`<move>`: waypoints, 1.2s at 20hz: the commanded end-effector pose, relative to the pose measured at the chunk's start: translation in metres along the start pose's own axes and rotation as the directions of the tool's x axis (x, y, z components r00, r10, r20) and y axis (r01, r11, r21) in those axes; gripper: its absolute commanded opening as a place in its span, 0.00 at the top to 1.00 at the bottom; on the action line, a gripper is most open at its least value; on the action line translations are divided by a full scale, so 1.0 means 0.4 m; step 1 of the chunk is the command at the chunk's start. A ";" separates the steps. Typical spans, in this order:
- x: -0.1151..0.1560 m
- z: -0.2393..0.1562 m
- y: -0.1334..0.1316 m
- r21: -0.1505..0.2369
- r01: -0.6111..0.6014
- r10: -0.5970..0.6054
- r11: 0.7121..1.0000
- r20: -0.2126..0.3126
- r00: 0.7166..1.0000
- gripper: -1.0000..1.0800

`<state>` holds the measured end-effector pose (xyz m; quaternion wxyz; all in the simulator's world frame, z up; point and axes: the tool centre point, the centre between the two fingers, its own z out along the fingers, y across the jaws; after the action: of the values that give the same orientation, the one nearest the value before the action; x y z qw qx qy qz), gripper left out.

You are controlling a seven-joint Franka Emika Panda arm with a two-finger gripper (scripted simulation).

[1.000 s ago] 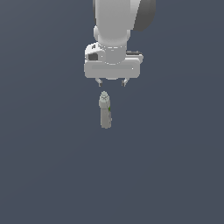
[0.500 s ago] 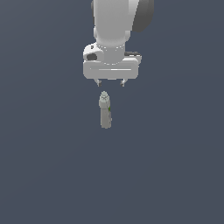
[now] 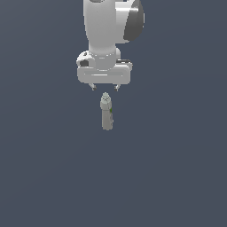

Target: Pick up the object and move it to a goal position.

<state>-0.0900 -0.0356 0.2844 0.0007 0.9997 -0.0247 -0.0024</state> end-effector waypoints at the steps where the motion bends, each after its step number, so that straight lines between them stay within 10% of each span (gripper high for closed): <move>1: -0.003 0.008 0.010 0.001 -0.007 0.007 1.000 -0.004 1.000 0.04; 23: -0.004 0.136 0.012 0.001 -0.009 0.009 1.000 -0.004 1.000 0.04; 24: -0.004 0.136 0.012 0.001 -0.009 0.009 1.000 -0.004 1.000 1.00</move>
<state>-0.0918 -0.0397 0.2319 0.0000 0.9996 -0.0286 0.0004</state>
